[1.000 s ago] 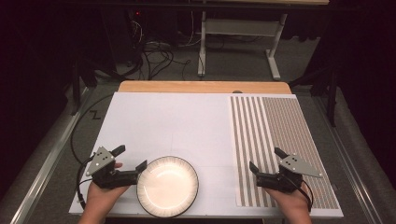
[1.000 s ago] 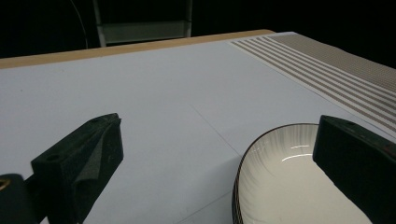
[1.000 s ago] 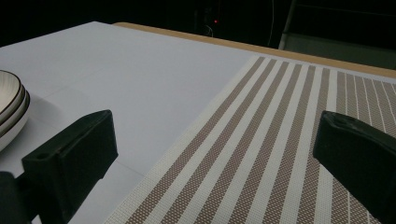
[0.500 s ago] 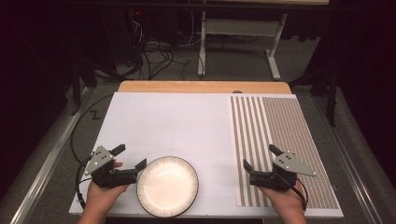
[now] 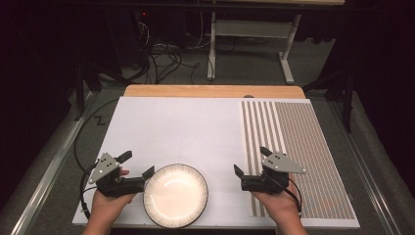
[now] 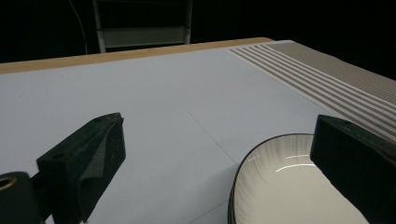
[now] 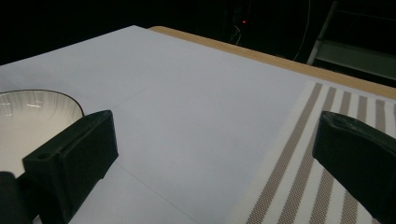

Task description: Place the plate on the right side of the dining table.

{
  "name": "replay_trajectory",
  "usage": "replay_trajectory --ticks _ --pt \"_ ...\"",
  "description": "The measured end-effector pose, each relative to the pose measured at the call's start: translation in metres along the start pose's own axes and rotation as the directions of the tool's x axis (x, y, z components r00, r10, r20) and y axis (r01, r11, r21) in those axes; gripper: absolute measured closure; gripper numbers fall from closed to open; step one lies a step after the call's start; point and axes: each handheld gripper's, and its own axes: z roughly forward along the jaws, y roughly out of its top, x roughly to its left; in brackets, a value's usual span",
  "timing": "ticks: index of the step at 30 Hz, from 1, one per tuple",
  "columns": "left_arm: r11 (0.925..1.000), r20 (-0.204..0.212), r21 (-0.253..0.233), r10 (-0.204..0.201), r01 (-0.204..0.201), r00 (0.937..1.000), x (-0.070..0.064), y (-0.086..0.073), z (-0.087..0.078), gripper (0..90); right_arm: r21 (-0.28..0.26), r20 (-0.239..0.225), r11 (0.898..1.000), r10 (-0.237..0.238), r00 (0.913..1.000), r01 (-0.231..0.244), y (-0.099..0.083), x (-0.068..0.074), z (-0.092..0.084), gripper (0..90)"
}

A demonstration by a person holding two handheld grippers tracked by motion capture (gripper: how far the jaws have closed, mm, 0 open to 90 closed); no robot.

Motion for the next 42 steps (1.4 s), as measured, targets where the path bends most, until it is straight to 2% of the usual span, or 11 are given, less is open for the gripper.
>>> replay_trajectory --ticks 10,14,20,26,37,38,42 --pt "1.0000 0.010 0.000 -0.004 0.004 0.9999 0.000 0.001 -0.001 4.0 0.008 -0.056 0.999 -0.040 0.9976 0.040 0.015 0.022 0.017 2.0" --pt "1.0000 0.008 -0.003 0.000 0.000 1.0000 -0.001 0.003 -0.001 4.0 0.014 -0.074 0.998 -0.052 0.9959 0.053 0.018 0.027 0.022 2.8" --pt "1.0000 0.005 -0.004 0.009 -0.009 0.9999 -0.002 0.004 -0.001 2.0 0.034 -0.136 0.996 -0.073 0.9880 0.078 0.024 0.036 0.031 7.6" --pt "0.9996 0.000 -0.019 0.021 -0.021 0.9998 -0.002 0.005 -0.003 0.7 0.056 -0.170 0.996 -0.065 0.9833 0.075 0.017 0.043 0.038 10.6" --pt "0.9995 0.008 -0.025 0.022 -0.021 0.9997 -0.004 0.005 -0.003 0.2 0.089 -0.206 0.993 -0.063 0.9766 0.083 0.002 0.049 0.037 18.5" --pt "0.9995 0.010 -0.024 0.020 -0.020 0.9997 -0.004 0.005 -0.003 0.2 0.103 -0.221 0.991 -0.064 0.9731 0.088 -0.003 0.050 0.036 21.0" --pt "0.9995 0.013 -0.024 0.023 -0.022 0.9996 -0.005 0.005 -0.004 0.2 0.116 -0.241 0.989 -0.064 0.9684 0.094 -0.008 0.053 0.033 25.1"
